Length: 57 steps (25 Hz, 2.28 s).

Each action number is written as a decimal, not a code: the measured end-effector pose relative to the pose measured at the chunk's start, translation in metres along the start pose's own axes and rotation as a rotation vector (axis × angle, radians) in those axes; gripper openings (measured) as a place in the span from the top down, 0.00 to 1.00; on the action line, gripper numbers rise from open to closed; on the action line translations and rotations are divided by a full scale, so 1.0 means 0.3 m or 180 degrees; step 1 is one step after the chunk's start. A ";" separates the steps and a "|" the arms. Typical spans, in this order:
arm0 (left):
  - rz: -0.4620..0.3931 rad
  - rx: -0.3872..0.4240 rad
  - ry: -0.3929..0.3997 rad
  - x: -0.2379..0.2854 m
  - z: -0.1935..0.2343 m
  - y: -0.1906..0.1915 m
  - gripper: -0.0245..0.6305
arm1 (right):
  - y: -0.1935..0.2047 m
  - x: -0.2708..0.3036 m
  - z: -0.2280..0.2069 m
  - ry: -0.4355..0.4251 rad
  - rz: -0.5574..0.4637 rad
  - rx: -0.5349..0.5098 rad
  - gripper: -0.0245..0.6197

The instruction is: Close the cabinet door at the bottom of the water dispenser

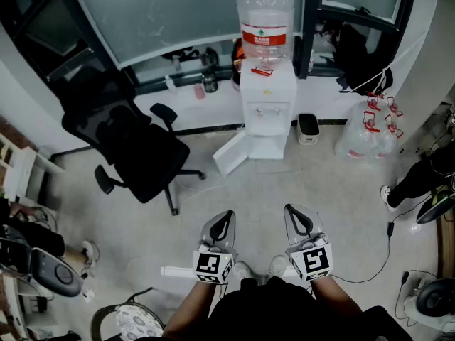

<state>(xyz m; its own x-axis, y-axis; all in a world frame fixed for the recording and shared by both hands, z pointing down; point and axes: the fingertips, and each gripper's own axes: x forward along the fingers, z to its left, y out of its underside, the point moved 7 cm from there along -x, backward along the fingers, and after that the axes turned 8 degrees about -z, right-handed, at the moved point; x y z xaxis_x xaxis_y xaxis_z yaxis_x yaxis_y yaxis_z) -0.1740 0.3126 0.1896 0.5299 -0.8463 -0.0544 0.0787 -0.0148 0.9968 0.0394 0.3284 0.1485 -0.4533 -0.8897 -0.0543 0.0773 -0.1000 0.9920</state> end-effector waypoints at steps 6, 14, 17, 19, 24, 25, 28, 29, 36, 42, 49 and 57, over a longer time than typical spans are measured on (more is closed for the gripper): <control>0.0013 -0.0042 -0.0028 -0.009 0.009 -0.005 0.93 | -0.003 0.005 0.018 -0.0029 0.0062 0.0012 0.96; 0.0008 -0.0091 -0.0023 -0.018 0.050 0.011 0.93 | -0.003 0.056 0.052 -0.0051 -0.0013 0.0031 0.96; 0.0000 -0.0095 -0.0029 -0.028 0.087 0.012 0.93 | -0.005 0.085 0.068 -0.0060 -0.0023 0.0061 0.96; -0.0021 -0.0095 -0.0018 -0.033 0.114 0.012 0.93 | -0.006 0.103 0.077 -0.0034 -0.0025 0.0075 0.96; -0.0024 -0.0066 0.0058 -0.030 0.181 0.020 0.93 | 0.004 0.139 0.089 0.0109 -0.0027 0.0029 0.96; -0.0008 -0.0077 0.0060 -0.028 0.192 0.023 0.93 | 0.008 0.145 0.088 0.0125 -0.0007 0.0017 0.96; 0.0009 -0.0086 0.0056 -0.008 0.222 0.029 0.93 | 0.018 0.173 0.073 0.0145 0.0038 0.0000 0.96; 0.0020 -0.0076 0.0065 0.008 0.230 0.032 0.93 | 0.023 0.187 0.062 0.0151 0.0041 0.0000 0.96; 0.0058 0.0040 0.0102 0.177 0.265 0.040 0.93 | 0.066 0.325 -0.070 0.0142 -0.0013 0.0078 0.96; 0.0118 0.0090 0.0049 0.382 0.292 0.034 0.93 | 0.092 0.460 -0.211 -0.0011 0.0083 0.0114 0.96; 0.0220 0.0101 0.0073 0.596 0.285 0.036 0.93 | 0.123 0.591 -0.364 -0.0183 0.0049 0.0075 0.96; 0.0368 0.0102 -0.0023 0.794 0.268 0.051 0.93 | 0.166 0.690 -0.539 -0.0373 0.0148 0.0179 0.96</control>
<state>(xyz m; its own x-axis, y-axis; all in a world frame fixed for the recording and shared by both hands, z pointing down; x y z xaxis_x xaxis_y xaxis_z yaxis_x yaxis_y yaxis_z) -0.1146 0.0680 0.1967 0.5277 -0.8472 0.0612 -0.0097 0.0660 0.9978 0.0929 0.0671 0.1684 -0.5512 -0.8343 0.0022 0.0522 -0.0319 0.9981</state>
